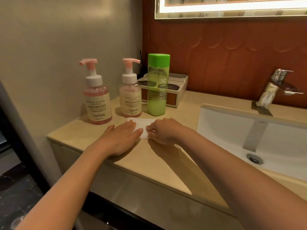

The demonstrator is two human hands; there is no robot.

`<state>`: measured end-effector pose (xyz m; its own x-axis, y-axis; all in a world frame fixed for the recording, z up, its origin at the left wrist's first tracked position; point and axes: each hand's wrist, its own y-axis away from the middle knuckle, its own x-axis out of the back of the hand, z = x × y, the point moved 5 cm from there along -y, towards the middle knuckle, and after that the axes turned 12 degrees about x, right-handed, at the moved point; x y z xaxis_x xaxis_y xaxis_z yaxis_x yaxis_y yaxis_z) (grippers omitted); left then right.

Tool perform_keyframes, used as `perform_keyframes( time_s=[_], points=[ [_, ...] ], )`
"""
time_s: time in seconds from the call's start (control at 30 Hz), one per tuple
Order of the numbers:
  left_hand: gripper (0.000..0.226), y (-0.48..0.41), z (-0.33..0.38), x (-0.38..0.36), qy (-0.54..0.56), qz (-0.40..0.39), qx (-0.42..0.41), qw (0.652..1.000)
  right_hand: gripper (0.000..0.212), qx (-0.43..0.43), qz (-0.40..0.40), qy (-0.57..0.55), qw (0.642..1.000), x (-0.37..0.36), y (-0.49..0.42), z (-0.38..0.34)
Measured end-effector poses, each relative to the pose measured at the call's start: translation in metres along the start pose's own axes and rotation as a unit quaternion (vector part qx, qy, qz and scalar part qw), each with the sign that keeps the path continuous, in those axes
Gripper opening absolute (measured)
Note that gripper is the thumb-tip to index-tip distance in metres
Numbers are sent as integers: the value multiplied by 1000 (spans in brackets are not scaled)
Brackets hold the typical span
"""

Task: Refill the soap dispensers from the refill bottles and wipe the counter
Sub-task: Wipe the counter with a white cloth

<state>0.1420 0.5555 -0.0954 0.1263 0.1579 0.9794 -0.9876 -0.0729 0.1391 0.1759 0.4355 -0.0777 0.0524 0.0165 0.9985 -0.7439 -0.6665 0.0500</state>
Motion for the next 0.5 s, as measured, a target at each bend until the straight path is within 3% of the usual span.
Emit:
perform_keyframes(
  time_s=[0.27,0.5],
  points=[
    [55,11,-28,-1,7,2,18,1000,35,26,22,2,999,-4,-7,-30],
    [54,61,-33,-16,24,16,-21,999,42,60,15,4,998,-4,47,-56]
  ],
)
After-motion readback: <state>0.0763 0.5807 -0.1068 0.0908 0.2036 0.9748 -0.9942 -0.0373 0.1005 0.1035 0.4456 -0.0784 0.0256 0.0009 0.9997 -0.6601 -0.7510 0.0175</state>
